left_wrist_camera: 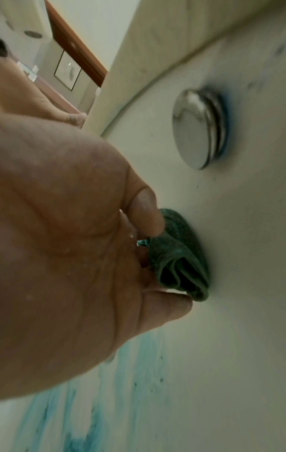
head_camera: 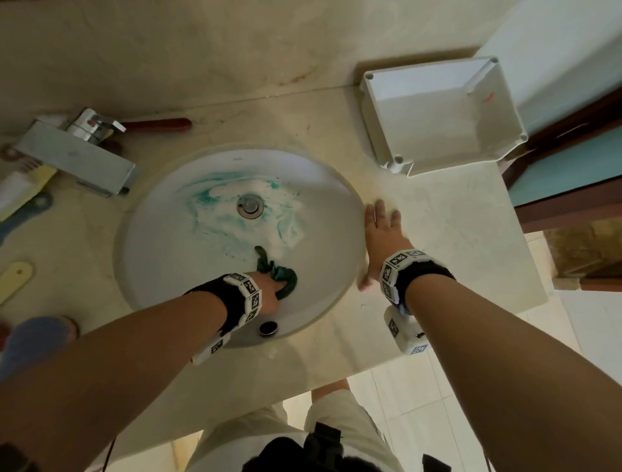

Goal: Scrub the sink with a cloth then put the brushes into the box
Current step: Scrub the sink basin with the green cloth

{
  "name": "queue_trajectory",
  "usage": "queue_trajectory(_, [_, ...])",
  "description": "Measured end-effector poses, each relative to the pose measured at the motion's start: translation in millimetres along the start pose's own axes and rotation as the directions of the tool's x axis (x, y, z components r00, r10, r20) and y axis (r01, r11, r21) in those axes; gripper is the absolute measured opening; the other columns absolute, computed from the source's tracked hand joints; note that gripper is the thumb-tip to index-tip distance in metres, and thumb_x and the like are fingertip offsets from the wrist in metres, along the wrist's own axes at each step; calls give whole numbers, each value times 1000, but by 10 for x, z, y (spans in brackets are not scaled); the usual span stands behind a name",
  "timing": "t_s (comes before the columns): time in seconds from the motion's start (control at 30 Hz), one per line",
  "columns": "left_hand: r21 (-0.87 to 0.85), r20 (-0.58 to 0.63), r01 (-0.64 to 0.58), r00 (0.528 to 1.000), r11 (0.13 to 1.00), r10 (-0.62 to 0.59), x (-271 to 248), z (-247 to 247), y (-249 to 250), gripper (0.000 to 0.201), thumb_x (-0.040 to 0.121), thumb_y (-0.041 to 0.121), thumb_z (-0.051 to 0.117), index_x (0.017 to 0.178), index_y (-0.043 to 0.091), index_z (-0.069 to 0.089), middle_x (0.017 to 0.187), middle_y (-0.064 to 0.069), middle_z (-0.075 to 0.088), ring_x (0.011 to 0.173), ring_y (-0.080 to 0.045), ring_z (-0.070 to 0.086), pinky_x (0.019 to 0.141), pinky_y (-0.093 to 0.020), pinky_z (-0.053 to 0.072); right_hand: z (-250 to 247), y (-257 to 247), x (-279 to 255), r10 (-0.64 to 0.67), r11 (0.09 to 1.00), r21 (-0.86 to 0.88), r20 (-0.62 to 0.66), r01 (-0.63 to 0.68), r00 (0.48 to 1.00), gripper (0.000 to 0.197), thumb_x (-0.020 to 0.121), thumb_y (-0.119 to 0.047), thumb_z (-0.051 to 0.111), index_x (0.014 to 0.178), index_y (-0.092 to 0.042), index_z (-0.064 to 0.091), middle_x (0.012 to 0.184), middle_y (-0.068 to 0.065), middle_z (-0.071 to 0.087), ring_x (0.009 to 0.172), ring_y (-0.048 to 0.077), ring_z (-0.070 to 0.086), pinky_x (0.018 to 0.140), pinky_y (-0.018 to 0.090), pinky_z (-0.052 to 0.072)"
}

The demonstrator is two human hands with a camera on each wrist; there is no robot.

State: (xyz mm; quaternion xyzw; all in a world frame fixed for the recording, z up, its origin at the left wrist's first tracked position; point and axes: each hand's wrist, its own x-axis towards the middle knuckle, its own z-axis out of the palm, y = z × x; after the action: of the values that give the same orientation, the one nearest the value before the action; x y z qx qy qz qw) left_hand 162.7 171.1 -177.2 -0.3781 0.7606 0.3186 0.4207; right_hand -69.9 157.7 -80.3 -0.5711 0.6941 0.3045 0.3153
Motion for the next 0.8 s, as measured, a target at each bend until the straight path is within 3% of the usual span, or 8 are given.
queue_trajectory(0.17, [-12,-63,58,996,998,-58,132,-176,-133,63,96,29,33,154,20,12,158,-13,18,138,-33,32,113,-43,31,-25,-21,16,9,1000,-6,33,-9,999,158,53,-35,94,148,-11,-30,155,6,-36,143,42,-23,111,63,28])
queue_trajectory(0.27, [-58,-39,44,998,997,-46,74,-132,-81,67,90,31,38,153,23,18,156,-12,26,134,-33,39,109,-40,35,-15,-2,4,8,1000,-1,27,-8,1000,158,52,-35,95,148,-12,-29,155,5,-36,144,42,-23,110,64,29])
queue_trajectory(0.4, [-30,38,-7,999,1000,8,-55,74,-70,64,85,27,40,148,25,30,142,-15,44,115,-33,53,97,-39,46,-4,31,7,-7,1000,7,13,7,1000,158,51,-35,95,149,-12,-27,156,6,-35,143,43,-22,110,66,27])
queue_trajectory(0.47, [-6,42,4,999,1000,-4,-65,61,-97,63,88,26,40,150,24,26,145,-16,41,118,-34,52,98,-38,45,-5,30,10,-8,1000,17,12,7,1000,158,51,-34,95,149,-12,-27,156,7,-34,143,44,-22,109,67,26])
queue_trajectory(0.6, [46,17,68,997,997,-69,-1,-90,-205,65,95,28,38,154,20,13,156,-14,23,134,-33,39,110,-38,35,-9,19,22,-5,1000,25,11,5,1000,158,51,-34,95,149,-13,-27,155,5,-35,143,44,-22,108,68,26])
queue_trajectory(0.7, [38,3,109,994,993,-109,49,-210,-294,65,98,25,38,155,17,7,158,-16,18,138,-31,34,112,-36,31,-3,12,15,-9,1000,28,9,9,1000,158,51,-34,95,149,-13,-27,156,5,-35,143,44,-22,108,68,26])
queue_trajectory(0.8, [21,38,127,991,992,-128,-7,-152,-318,69,94,33,41,155,21,11,158,-14,20,137,-32,35,111,-37,33,1,17,8,-9,1000,26,12,8,1000,159,51,-35,95,149,-12,-27,156,5,-34,143,44,-22,108,68,26])
